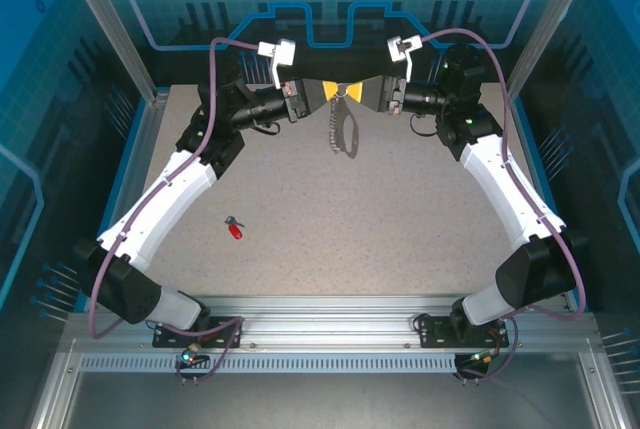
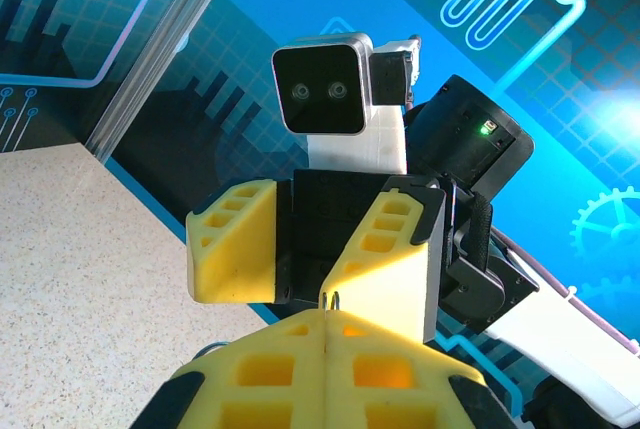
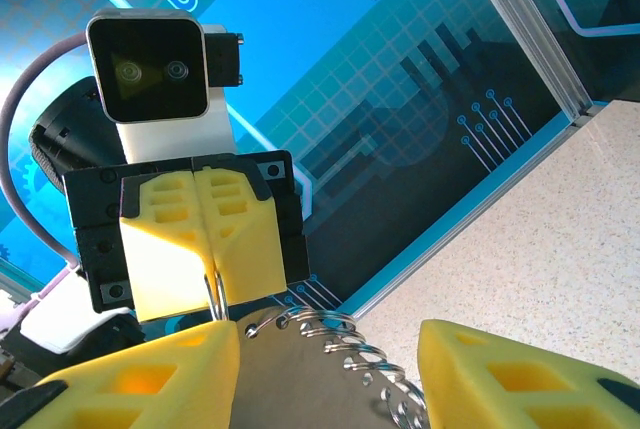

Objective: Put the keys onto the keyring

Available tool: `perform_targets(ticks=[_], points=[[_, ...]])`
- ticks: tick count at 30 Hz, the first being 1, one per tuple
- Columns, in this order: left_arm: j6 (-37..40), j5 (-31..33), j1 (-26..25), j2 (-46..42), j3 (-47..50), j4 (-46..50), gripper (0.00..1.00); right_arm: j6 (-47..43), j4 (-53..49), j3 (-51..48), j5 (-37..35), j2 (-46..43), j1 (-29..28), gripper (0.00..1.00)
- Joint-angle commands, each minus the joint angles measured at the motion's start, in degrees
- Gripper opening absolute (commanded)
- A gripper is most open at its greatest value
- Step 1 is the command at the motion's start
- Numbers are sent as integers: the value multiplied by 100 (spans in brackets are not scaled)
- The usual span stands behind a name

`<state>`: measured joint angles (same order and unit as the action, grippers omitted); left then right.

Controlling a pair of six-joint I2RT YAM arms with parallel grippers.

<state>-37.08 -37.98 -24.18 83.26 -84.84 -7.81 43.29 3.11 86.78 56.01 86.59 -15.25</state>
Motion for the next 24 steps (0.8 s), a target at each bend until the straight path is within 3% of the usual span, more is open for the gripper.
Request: perform_targets(ticks=[1, 9, 18, 24], points=[[165, -150, -78, -3, -147, -40, 0, 41, 167, 156, 46, -243, 94, 51], [169, -149, -81, 5, -150, -53, 0, 291, 452, -149, -56, -489, 392, 50], [87, -216, -104, 58, -209, -133, 0, 13, 117, 318, 154, -196, -87, 50], [94, -178, -122, 64, -226, -132, 0, 43, 154, 346, 203, -124, -122, 44]])
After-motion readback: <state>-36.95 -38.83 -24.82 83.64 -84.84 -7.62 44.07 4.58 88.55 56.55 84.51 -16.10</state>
